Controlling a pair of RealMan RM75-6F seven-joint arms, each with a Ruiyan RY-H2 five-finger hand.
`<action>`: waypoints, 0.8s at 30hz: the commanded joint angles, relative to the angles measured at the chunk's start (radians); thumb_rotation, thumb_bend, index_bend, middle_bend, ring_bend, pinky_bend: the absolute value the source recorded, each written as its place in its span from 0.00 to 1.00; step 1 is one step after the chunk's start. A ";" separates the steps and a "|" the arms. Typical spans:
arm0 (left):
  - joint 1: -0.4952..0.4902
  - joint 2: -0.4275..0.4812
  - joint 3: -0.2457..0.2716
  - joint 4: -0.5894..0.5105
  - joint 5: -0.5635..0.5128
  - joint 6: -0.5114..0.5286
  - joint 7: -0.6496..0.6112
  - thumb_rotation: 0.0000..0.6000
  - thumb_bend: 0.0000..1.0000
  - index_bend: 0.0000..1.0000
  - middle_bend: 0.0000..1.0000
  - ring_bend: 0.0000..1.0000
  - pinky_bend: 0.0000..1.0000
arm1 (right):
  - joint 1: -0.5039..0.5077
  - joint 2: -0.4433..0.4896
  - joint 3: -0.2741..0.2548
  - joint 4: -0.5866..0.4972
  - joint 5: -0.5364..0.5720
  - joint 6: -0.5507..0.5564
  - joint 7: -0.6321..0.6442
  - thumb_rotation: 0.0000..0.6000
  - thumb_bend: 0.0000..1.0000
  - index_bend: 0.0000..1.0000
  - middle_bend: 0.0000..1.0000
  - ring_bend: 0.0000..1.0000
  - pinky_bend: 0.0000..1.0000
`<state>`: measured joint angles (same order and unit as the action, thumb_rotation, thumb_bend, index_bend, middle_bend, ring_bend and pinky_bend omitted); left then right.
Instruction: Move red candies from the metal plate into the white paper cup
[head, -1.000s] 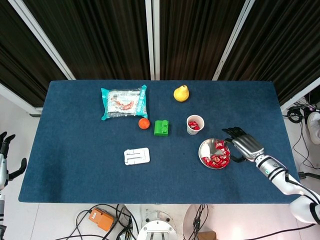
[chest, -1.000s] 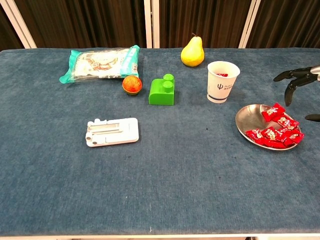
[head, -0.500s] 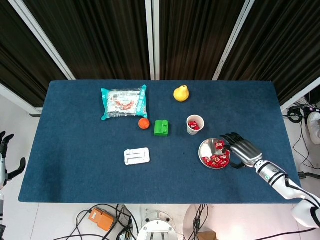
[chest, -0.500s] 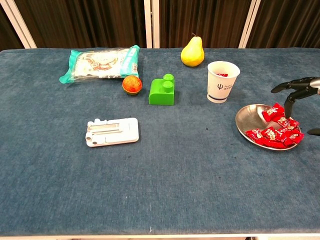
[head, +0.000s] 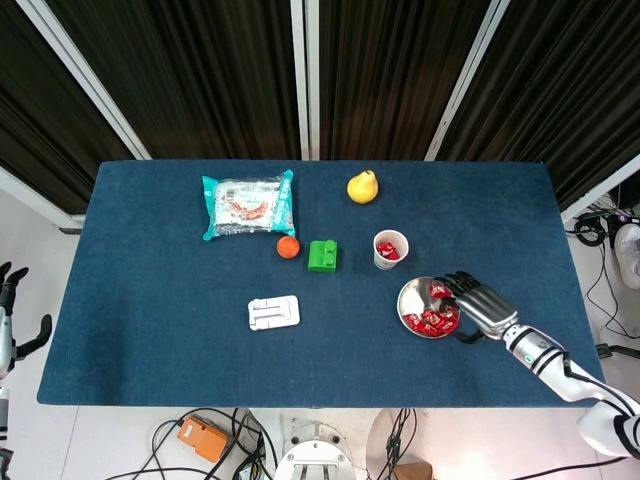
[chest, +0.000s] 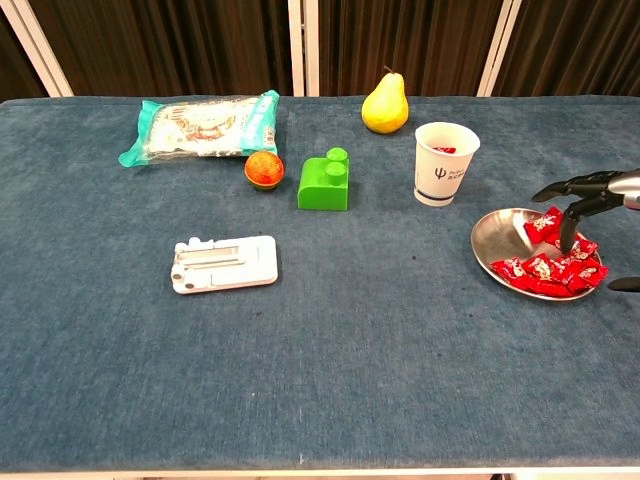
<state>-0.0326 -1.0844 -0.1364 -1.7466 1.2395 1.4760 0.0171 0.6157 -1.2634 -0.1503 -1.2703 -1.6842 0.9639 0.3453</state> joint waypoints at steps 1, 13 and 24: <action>0.000 0.000 -0.001 0.000 -0.002 0.000 -0.001 1.00 0.35 0.11 0.00 0.00 0.00 | 0.004 -0.009 -0.003 0.008 -0.007 -0.004 0.008 1.00 0.40 0.47 0.09 0.00 0.00; 0.002 0.002 -0.001 0.000 -0.002 0.001 -0.004 1.00 0.35 0.12 0.00 0.00 0.00 | 0.015 -0.020 -0.009 0.015 -0.020 -0.011 0.027 1.00 0.40 0.51 0.09 0.00 0.00; 0.004 -0.001 -0.005 -0.001 -0.008 0.006 -0.004 1.00 0.35 0.12 0.00 0.00 0.00 | 0.017 -0.017 -0.015 0.013 -0.017 -0.020 0.027 1.00 0.47 0.53 0.09 0.00 0.00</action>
<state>-0.0289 -1.0850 -0.1414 -1.7478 1.2312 1.4822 0.0136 0.6327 -1.2806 -0.1652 -1.2573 -1.7012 0.9438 0.3726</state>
